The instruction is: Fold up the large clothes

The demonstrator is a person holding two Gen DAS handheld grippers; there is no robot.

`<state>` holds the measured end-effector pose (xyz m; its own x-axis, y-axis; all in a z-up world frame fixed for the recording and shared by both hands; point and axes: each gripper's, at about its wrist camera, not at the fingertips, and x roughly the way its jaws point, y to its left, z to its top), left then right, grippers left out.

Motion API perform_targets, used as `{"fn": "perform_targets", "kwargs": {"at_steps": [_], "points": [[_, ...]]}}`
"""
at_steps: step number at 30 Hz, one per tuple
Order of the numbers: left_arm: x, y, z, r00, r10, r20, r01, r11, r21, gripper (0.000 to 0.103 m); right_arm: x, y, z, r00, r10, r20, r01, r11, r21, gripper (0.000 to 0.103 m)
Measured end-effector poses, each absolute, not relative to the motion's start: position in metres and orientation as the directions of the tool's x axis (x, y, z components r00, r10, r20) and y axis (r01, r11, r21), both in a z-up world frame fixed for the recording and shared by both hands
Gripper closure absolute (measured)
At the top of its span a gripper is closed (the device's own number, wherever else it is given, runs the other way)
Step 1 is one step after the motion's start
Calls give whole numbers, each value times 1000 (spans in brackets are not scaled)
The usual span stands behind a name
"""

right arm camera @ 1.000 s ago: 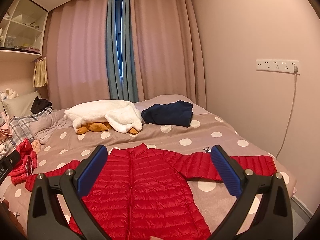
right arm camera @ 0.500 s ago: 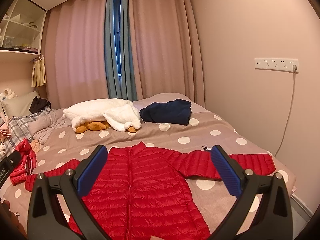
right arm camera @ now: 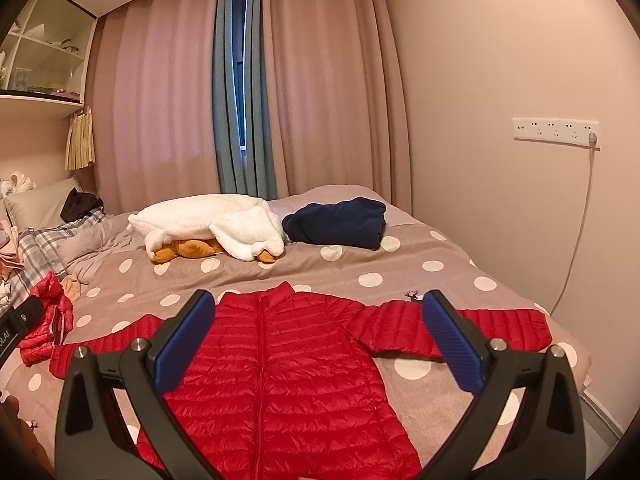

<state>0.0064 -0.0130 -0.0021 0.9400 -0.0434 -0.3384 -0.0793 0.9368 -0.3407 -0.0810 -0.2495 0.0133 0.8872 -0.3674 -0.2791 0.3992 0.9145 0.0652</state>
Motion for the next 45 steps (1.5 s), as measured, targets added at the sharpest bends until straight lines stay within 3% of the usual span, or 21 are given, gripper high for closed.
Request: {"fn": "perform_targets", "kwargs": {"at_steps": [31, 38, 45], "points": [[11, -18, -4, 936, -45, -350, -80, 939, -336, 0, -77, -245, 9, 901, -284, -329, 342, 930, 136, 1], [15, -19, -5, 933, -41, -357, -85, 940, -329, 0, -79, -248, 10, 922, -241, -302, 309, 930, 199, 1], [18, -16, -8, 931, -62, -361, -76, 932, -354, 0, -80, -246, 12, 915, -296, -275, 348, 923, 164, 1]]}}
